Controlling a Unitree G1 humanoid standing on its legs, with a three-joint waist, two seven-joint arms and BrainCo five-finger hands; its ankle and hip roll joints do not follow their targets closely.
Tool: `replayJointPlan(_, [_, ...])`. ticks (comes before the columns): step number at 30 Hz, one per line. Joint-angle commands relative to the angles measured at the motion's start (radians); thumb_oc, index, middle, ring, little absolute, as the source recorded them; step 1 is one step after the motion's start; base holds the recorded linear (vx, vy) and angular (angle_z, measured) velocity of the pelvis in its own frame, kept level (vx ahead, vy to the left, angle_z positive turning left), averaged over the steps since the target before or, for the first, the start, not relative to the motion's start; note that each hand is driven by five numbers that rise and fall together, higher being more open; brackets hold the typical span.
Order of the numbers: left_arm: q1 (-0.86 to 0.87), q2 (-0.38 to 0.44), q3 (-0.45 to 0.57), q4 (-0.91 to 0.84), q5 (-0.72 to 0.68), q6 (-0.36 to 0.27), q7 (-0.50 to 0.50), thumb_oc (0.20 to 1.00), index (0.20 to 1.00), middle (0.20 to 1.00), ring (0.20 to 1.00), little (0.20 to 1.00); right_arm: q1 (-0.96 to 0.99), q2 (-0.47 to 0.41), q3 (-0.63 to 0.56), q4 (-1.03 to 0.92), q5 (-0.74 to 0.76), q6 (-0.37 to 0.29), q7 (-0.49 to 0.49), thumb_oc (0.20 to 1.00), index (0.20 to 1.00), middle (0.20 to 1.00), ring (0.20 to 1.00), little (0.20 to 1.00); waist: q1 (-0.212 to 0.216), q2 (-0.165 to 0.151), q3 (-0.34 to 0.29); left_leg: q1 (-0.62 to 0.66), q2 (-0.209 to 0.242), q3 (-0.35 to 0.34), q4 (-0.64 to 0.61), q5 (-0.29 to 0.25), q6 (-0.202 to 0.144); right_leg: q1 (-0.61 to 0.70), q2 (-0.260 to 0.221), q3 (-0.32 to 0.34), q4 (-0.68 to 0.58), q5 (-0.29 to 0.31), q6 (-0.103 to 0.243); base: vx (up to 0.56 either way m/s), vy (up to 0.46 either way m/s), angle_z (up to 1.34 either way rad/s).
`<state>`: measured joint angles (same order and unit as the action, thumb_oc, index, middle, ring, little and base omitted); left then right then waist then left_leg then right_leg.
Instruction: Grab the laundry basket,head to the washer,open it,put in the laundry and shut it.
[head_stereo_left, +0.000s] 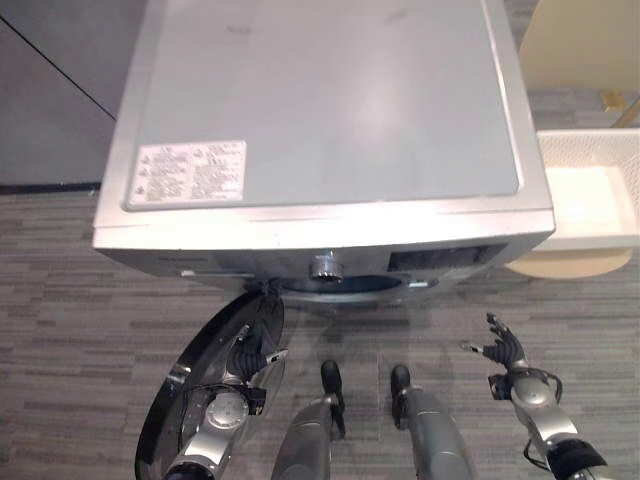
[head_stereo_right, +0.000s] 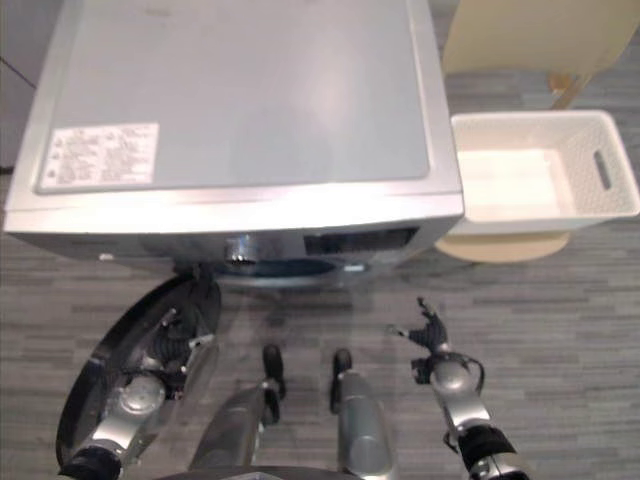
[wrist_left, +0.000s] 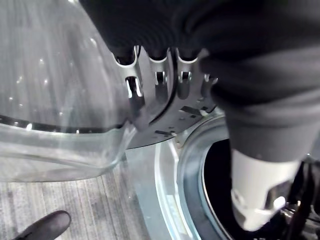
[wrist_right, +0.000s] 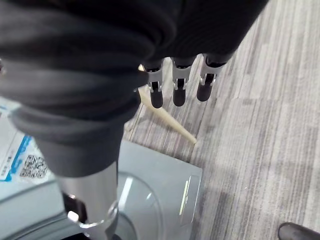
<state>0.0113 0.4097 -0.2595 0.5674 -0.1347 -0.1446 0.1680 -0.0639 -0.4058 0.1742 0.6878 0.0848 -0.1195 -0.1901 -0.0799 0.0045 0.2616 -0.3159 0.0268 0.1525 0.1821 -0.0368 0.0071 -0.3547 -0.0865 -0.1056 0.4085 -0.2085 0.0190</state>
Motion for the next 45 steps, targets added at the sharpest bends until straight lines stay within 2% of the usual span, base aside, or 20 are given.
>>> replayJointPlan(1, [-0.007, 0.018, 0.022, 0.010, 0.058, -0.011, -0.035, 1.000, 1.000, 1.000, 1.000, 1.000, 0.050, 0.008, -0.011, 0.021, -0.037, -0.006, 0.034, 1.000, 1.000, 1.000, 1.000, 1.000, -0.029, -0.004, -0.042, 0.057, 0.033, -0.007, -0.058, -0.007, -0.045, 0.060, -0.023, 0.023, -0.209, 0.146, 0.087, 0.31, 0.189, -0.06])
replayJointPlan(2, [0.032, 0.000, 0.021, 0.032, 0.093, -0.008, -0.051, 1.000, 1.000, 1.000, 1.000, 1.000, 0.069, 0.026, -0.016, 0.085, -0.060, 0.000, 0.045, 1.000, 1.000, 1.000, 1.000, 1.000, -0.025, -0.011, -0.088, 0.147, 0.018, 0.005, -0.120, -0.009, -0.040, 0.149, -0.029, 0.031, -0.289, 0.172, 0.107, 0.19, 0.115, -0.10])
replayJointPlan(7, [0.048, -0.033, 0.027, 0.070, 0.099, -0.003, -0.047, 1.000, 1.000, 1.000, 1.000, 1.000, 0.070, 0.046, -0.008, 0.156, -0.083, 0.010, 0.046, 1.000, 1.000, 1.000, 1.000, 1.000, -0.015, -0.021, -0.120, 0.237, -0.004, 0.029, -0.209, -0.003, -0.027, 0.206, -0.044, 0.058, -0.370, 0.221, 0.139, 0.11, 0.132, -0.19])
replayJointPlan(9, [0.038, -0.033, 0.026, 0.081, 0.101, -0.005, -0.037, 1.000, 1.000, 1.000, 1.000, 1.000, 0.065, 0.050, 0.005, 0.166, -0.094, 0.017, 0.041, 1.000, 1.000, 1.000, 1.000, 1.000, -0.015, -0.031, -0.110, 0.242, -0.007, 0.046, -0.233, 0.014, -0.024, 0.174, -0.045, 0.085, -0.353, 0.269, 0.160, -0.12, 0.088, -0.49])
replayJointPlan(11, [0.005, -0.018, 0.014, 0.083, 0.099, -0.006, -0.032, 1.000, 1.000, 1.000, 1.000, 1.000, 0.054, 0.058, 0.012, 0.179, -0.087, 0.019, 0.039, 1.000, 1.000, 1.000, 1.000, 1.000, -0.016, -0.030, -0.088, 0.200, 0.010, 0.038, -0.222, 0.039, -0.016, 0.130, -0.014, 0.122, -0.280, 0.240, 0.169, -0.30, 0.050, -0.39])
replayJointPlan(14, [-0.033, 0.005, 0.008, 0.080, 0.103, -0.004, -0.026, 1.000, 1.000, 1.000, 1.000, 1.000, 0.054, 0.067, 0.031, 0.201, -0.079, 0.016, 0.040, 1.000, 1.000, 1.000, 1.000, 1.000, 0.002, -0.020, -0.076, 0.156, 0.042, 0.038, -0.217, 0.076, -0.017, 0.153, 0.022, 0.113, -0.152, 0.139, 0.138, -0.26, -0.014, -0.06])
replayJointPlan(17, [-0.047, 0.009, 0.005, 0.053, 0.091, -0.005, -0.023, 1.000, 1.000, 1.000, 1.000, 1.000, 0.055, 0.083, 0.038, 0.213, -0.081, 0.010, 0.036, 1.000, 1.000, 1.000, 1.000, 1.000, 0.039, -0.037, -0.112, 0.130, 0.050, 0.020, -0.236, 0.115, -0.030, 0.232, 0.055, 0.138, -0.082, 0.092, 0.118, -0.18, -0.152, 0.14])
replayJointPlan(18, [-0.047, 0.009, 0.005, 0.053, 0.091, -0.005, -0.023, 1.000, 1.000, 1.000, 1.000, 1.000, 0.055, 0.083, 0.038, 0.213, -0.081, 0.010, 0.036, 1.000, 1.000, 1.000, 1.000, 1.000, 0.039, -0.037, -0.112, 0.130, 0.050, 0.020, -0.236, 0.115, -0.030, 0.232, 0.055, 0.138, -0.082, 0.093, 0.118, -0.28, -0.263, 0.27])
replayJointPlan(19, [-0.043, 0.013, 0.013, 0.025, 0.079, -0.007, -0.008, 1.000, 1.000, 1.000, 1.000, 1.000, 0.044, 0.084, 0.037, 0.199, -0.067, 0.009, 0.030, 1.000, 1.000, 1.000, 1.000, 1.000, 0.066, -0.054, -0.112, 0.077, 0.054, 0.006, -0.223, 0.153, -0.047, 0.294, 0.067, 0.145, -0.212, 0.036, 0.088, -0.15, -0.162, 0.18])
replayJointPlan(20, [-0.043, 0.014, 0.014, 0.025, 0.079, -0.007, -0.008, 1.000, 1.000, 1.000, 1.000, 1.000, 0.044, 0.084, 0.037, 0.200, -0.067, 0.009, 0.030, 1.000, 1.000, 1.000, 1.000, 1.000, 0.064, -0.054, -0.113, 0.076, 0.053, 0.004, -0.222, 0.153, -0.047, 0.296, 0.067, 0.143, -0.215, 0.037, 0.088, -0.25, -0.251, 0.19])
replayJointPlan(21, [-0.038, 0.018, 0.017, 0.014, 0.083, -0.004, -0.007, 1.000, 1.000, 1.000, 1.000, 1.000, 0.043, 0.087, 0.032, 0.196, -0.049, 0.007, 0.028, 1.000, 1.000, 1.000, 1.000, 1.000, 0.073, -0.055, -0.113, 0.035, 0.058, -0.009, -0.219, 0.192, -0.064, 0.305, 0.084, 0.154, -0.263, 0.014, 0.068, -0.31, -0.213, 0.21])
replayJointPlan(22, [-0.023, 0.025, 0.027, -0.015, 0.082, -0.003, -0.013, 1.000, 1.000, 1.000, 1.000, 1.000, 0.047, 0.078, 0.027, 0.195, -0.041, 0.006, 0.026, 1.000, 1.000, 1.000, 1.000, 1.000, 0.084, -0.037, -0.097, -0.017, 0.073, -0.026, -0.236, 0.259, -0.106, 0.278, 0.122, 0.151, -0.279, 0.011, 0.046, -0.31, -0.213, 0.39])
replayJointPlan(24, [-0.019, 0.025, 0.032, -0.029, 0.076, -0.003, -0.017, 1.000, 1.000, 1.000, 1.000, 1.000, 0.045, 0.067, 0.027, 0.195, -0.044, 0.006, 0.022, 1.000, 1.000, 1.000, 1.000, 1.000, 0.091, -0.029, -0.079, -0.038, 0.072, -0.039, -0.235, 0.268, -0.115, 0.263, 0.130, 0.139, -0.275, 0.017, 0.037, -0.25, -0.092, 0.59])
replayJointPlan(25, [-0.019, 0.025, 0.032, -0.029, 0.076, -0.003, -0.017, 1.000, 1.000, 1.000, 1.000, 1.000, 0.045, 0.067, 0.027, 0.196, -0.044, 0.006, 0.022, 1.000, 1.000, 1.000, 1.000, 1.000, 0.091, -0.029, -0.079, -0.038, 0.072, -0.039, -0.234, 0.268, -0.115, 0.262, 0.130, 0.139, -0.275, 0.017, 0.037, -0.36, -0.063, 0.53])
replayJointPlan(28, [0.008, 0.038, 0.039, -0.083, 0.099, -0.009, -0.048, 1.000, 1.000, 1.000, 1.000, 1.000, 0.080, 0.060, -0.012, 0.198, -0.039, 0.001, 0.025, 1.000, 1.000, 1.000, 1.000, 1.000, 0.049, -0.050, -0.073, 0.004, 0.031, -0.039, -0.073, 0.080, -0.061, 0.228, 0.063, 0.044, -0.311, 0.074, 0.049, -0.32, -0.008, 0.79])
replayJointPlan(29, [0.008, 0.038, 0.040, -0.083, 0.099, -0.009, -0.049, 1.000, 1.000, 1.000, 1.000, 1.000, 0.079, 0.060, -0.012, 0.198, -0.039, 0.001, 0.025, 1.000, 1.000, 1.000, 1.000, 1.000, 0.049, -0.049, -0.075, 0.001, 0.032, -0.040, -0.073, 0.082, -0.061, 0.226, 0.064, 0.043, -0.313, 0.076, 0.049, -0.13, 0.033, 0.80])
replayJointPlan(30, [0.007, 0.042, 0.038, -0.090, 0.105, -0.013, -0.050, 1.000, 1.000, 1.000, 1.000, 1.000, 0.084, 0.060, -0.016, 0.205, -0.039, -0.004, 0.028, 1.000, 1.000, 1.000, 1.000, 1.000, 0.040, -0.052, -0.083, 0.038, 0.024, -0.049, -0.067, 0.047, -0.060, 0.222, 0.052, 0.028, -0.325, 0.089, 0.051, 0.00, 0.080, 0.63])
replayJointPlan(36, [-0.038, 0.085, 0.039, -0.180, 0.198, -0.017, -0.004, 1.000, 1.000, 1.000, 1.000, 1.000, 0.107, 0.069, -0.022, 0.254, -0.055, -0.006, 0.031, 1.000, 1.000, 1.000, 1.000, 1.000, 0.017, -0.033, -0.159, 0.183, -0.003, -0.064, -0.258, 0.061, -0.051, 0.264, 0.051, 0.015, -0.390, 0.122, 0.078, 0.10, 0.129, 0.32])
replayJointPlan(42, [-0.135, 0.172, 0.044, -0.198, 0.286, -0.023, 0.048, 1.000, 1.000, 1.000, 1.000, 1.000, 0.119, 0.068, -0.016, 0.237, -0.062, -0.010, 0.036, 1.000, 1.000, 1.000, 1.000, 1.000, 0.001, -0.033, -0.179, 0.201, -0.012, -0.052, -0.269, 0.051, -0.050, 0.273, 0.039, 0.020, -0.391, 0.128, 0.093, 0.07, 0.098, -0.05])
replayJointPlan(45, [-0.241, 0.229, 0.055, -0.105, 0.330, -0.005, 0.112, 1.000, 1.000, 1.000, 1.000, 1.000, 0.138, 0.064, -0.001, 0.207, -0.064, -0.016, 0.043, 1.000, 1.000, 1.000, 1.000, 1.000, -0.014, -0.036, -0.189, 0.201, -0.014, -0.041, -0.269, 0.044, -0.051, 0.268, 0.031, 0.031, -0.390, 0.137, 0.103, 0.06, 0.091, 0.01])
